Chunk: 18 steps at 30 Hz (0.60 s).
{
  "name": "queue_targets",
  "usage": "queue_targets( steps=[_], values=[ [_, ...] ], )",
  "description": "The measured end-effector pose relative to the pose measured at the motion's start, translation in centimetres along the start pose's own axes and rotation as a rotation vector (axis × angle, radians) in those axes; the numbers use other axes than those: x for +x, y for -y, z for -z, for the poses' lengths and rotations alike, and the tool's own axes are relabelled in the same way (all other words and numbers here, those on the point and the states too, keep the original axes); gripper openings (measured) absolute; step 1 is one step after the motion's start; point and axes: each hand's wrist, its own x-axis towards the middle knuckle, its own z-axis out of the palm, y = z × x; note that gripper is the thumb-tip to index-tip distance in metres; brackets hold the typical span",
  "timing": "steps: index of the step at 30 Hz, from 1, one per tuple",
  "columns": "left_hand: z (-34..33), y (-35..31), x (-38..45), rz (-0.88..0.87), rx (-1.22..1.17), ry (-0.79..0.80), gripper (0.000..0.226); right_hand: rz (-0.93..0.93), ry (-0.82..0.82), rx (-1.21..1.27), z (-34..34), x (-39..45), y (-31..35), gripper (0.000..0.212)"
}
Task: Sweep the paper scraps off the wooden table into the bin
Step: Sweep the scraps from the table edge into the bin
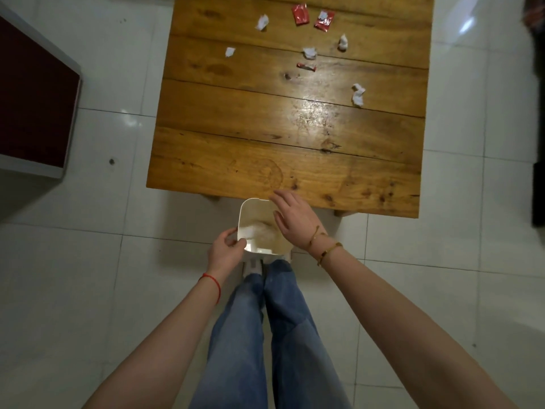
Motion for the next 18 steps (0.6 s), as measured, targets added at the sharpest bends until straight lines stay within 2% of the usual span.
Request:
queue_targets(
  steps=[10,18],
  values=[
    [3.7,-3.7,-6.3,-0.163,-0.061,0.049,0.047,-0.085,-0.232,0.045,4.8,-6.6,3.2,0.041],
    [3.9,-7.6,-14.0,-0.320,0.153,0.158,0.046,-0.245,-0.430,0.152,10.7,-16.6,4.4,0.040]
  ],
)
